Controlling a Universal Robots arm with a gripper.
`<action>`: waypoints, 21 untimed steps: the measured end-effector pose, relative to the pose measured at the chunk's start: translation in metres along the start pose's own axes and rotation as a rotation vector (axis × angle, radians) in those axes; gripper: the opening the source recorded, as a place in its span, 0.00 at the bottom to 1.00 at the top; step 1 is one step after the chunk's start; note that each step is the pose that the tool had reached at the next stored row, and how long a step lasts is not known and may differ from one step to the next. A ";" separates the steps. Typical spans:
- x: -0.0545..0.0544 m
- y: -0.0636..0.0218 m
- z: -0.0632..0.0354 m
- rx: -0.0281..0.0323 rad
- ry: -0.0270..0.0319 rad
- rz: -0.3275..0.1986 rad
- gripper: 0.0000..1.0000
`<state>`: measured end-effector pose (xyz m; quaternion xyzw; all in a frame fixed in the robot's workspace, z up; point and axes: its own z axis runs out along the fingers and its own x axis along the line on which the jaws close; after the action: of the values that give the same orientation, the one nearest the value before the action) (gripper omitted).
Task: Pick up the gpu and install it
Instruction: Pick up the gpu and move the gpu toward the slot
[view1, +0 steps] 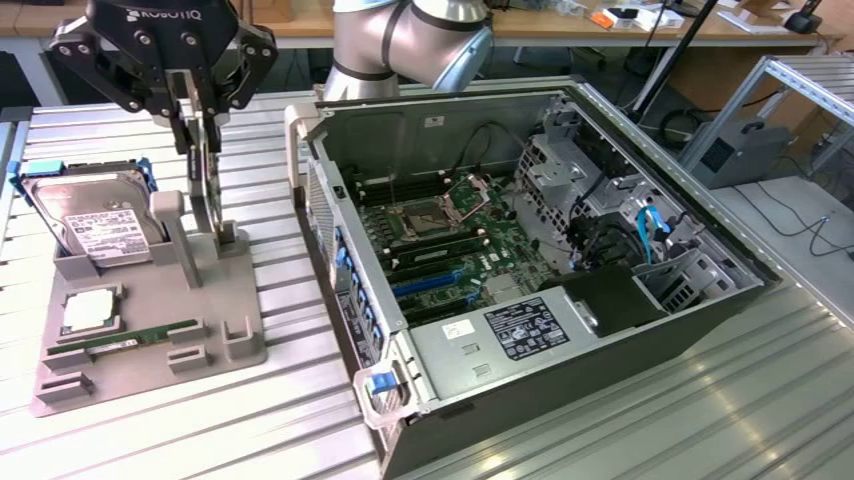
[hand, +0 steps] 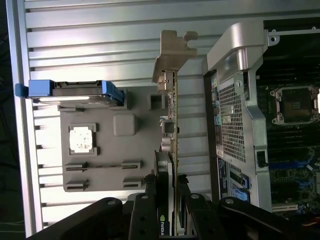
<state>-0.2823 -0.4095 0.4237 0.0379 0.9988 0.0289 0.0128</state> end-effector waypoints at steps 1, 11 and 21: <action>-0.002 0.0001 0.0000 0.0000 0.0000 0.000 0.27; -0.018 0.0013 0.0005 0.0000 0.0001 0.000 0.27; -0.030 0.0023 0.0008 0.0001 0.0000 0.000 0.27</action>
<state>-0.2518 -0.4095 0.4237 0.0379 0.9988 0.0288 0.0128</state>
